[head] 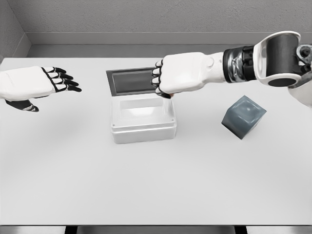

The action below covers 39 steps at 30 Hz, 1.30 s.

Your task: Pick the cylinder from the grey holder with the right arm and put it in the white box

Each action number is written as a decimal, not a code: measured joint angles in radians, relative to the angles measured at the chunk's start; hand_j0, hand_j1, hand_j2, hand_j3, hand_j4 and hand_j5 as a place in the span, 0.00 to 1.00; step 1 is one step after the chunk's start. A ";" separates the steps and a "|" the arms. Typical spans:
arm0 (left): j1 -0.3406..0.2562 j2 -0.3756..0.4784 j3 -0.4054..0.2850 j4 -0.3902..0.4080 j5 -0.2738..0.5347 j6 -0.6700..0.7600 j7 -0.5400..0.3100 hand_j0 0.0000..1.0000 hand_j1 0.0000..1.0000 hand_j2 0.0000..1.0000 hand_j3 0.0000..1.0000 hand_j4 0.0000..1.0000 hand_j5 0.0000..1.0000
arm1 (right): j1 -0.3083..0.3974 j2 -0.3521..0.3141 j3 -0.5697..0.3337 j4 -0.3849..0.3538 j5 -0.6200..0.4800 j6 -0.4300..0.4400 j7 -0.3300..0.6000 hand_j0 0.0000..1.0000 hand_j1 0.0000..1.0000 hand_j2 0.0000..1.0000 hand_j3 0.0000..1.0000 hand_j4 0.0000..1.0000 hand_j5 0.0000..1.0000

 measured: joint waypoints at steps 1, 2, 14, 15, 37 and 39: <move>0.000 0.000 0.000 0.000 0.000 0.000 0.000 1.00 1.00 1.00 1.00 1.00 1.00 | 0.000 0.009 0.002 0.007 0.004 0.000 0.000 0.35 0.35 0.35 0.35 0.35 0.35; 0.000 0.000 0.000 0.001 0.000 0.000 0.000 1.00 1.00 1.00 1.00 1.00 1.00 | 0.000 0.017 0.007 0.016 0.007 0.000 0.000 0.35 0.35 0.35 0.35 0.35 0.35; 0.005 -0.005 -0.005 0.001 -0.001 0.000 0.000 1.00 1.00 1.00 1.00 1.00 1.00 | -0.002 0.082 0.035 0.106 0.031 0.000 0.000 0.36 0.36 0.36 0.36 0.36 0.36; 0.005 -0.006 -0.005 0.001 -0.001 0.000 0.000 1.00 1.00 1.00 1.00 1.00 1.00 | -0.002 0.084 0.036 0.109 0.031 0.000 0.000 0.36 0.36 0.36 0.36 0.36 0.36; 0.003 -0.004 -0.001 0.002 -0.001 0.000 0.000 1.00 1.00 1.00 1.00 1.00 1.00 | -0.015 0.079 0.037 0.081 0.061 0.000 0.000 0.98 0.98 0.98 0.98 0.98 0.98; -0.009 -0.004 -0.001 0.003 -0.001 0.000 0.000 1.00 1.00 1.00 1.00 1.00 1.00 | -0.009 0.017 0.008 0.009 0.024 0.000 -0.001 0.98 0.98 0.98 0.98 0.98 0.98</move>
